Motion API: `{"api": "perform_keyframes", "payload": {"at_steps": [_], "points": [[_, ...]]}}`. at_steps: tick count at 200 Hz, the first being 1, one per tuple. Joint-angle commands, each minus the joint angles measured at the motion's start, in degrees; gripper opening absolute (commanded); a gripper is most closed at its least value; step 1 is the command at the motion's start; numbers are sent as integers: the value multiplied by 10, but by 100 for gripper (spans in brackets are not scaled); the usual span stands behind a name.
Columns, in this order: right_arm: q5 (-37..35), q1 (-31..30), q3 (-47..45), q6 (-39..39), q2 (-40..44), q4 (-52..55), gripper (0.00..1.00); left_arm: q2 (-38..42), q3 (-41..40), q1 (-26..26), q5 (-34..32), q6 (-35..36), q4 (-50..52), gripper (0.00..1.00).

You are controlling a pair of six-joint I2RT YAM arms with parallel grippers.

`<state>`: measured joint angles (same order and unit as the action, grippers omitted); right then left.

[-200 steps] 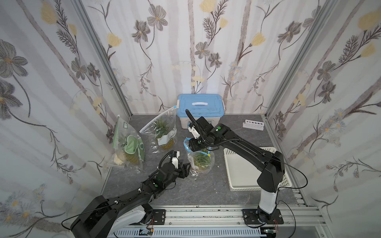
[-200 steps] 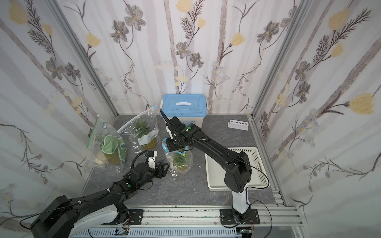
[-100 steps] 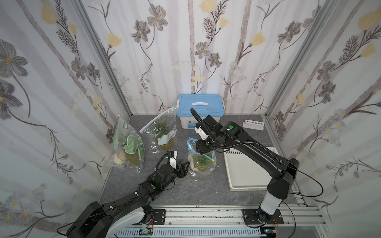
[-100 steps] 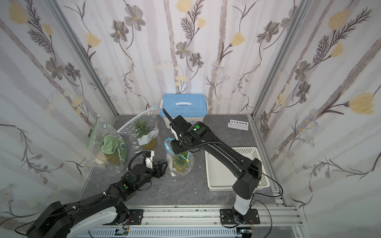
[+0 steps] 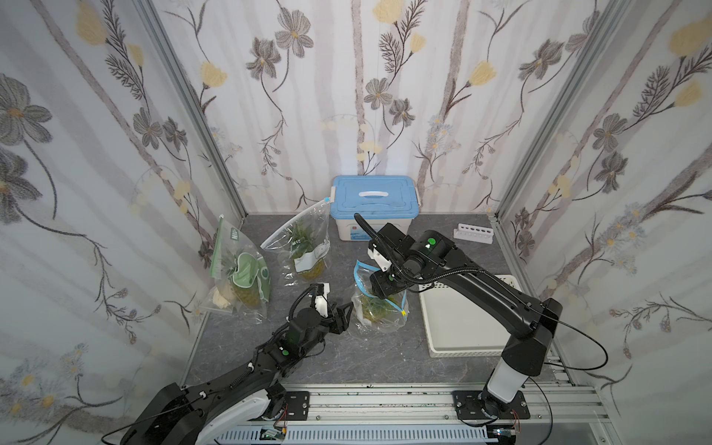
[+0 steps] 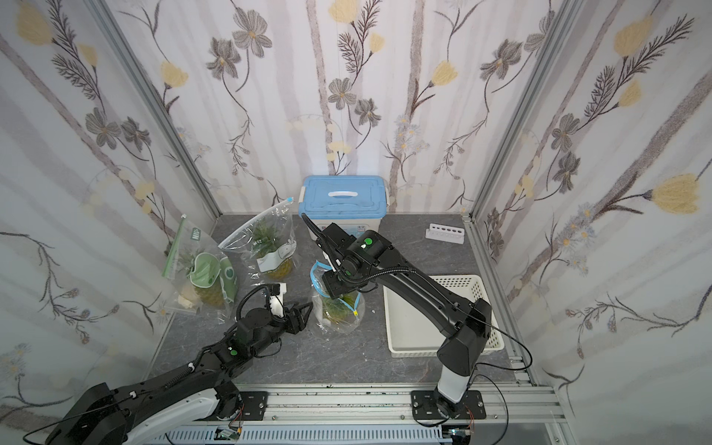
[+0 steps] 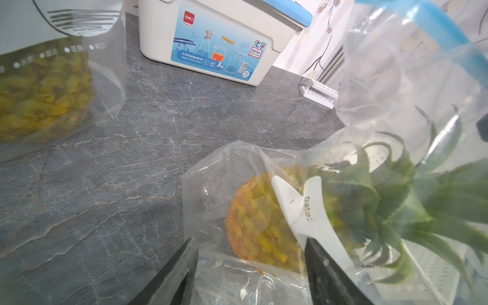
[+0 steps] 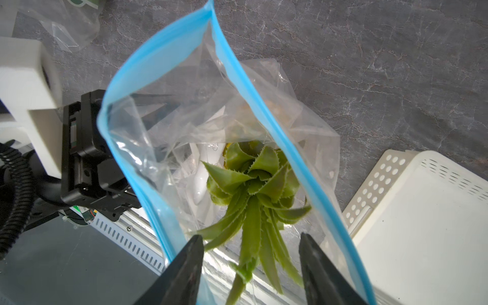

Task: Open the zip-top bag and take out the pineapple
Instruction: Pick up the pineapple from the zipper food storage bag.

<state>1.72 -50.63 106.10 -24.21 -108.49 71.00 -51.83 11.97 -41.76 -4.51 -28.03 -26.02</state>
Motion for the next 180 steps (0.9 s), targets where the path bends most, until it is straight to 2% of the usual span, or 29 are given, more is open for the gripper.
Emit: {"api": "perform_keyframes", "payload": {"at_steps": [1, 105, 112, 128, 143, 180], "points": [[-4, -1, -19, -8, 5, -4, 60, 5, -2, 1, -6, 5, -4, 67], [67, 9, -153, -8, -22, -176, 59, 53, -17, 2, -18, 6, 29, 67], [69, 10, -158, -7, -25, -186, 53, 55, -18, 2, -18, 5, 29, 67], [66, 16, -164, -8, -25, -200, 17, 47, -20, 2, -17, 4, 26, 67], [60, 20, -161, -10, -15, -203, 2, 26, -16, 3, -7, 7, 17, 67], [70, 29, -121, -7, 19, -175, 0, -118, 15, 4, 21, 11, -48, 68]]}}
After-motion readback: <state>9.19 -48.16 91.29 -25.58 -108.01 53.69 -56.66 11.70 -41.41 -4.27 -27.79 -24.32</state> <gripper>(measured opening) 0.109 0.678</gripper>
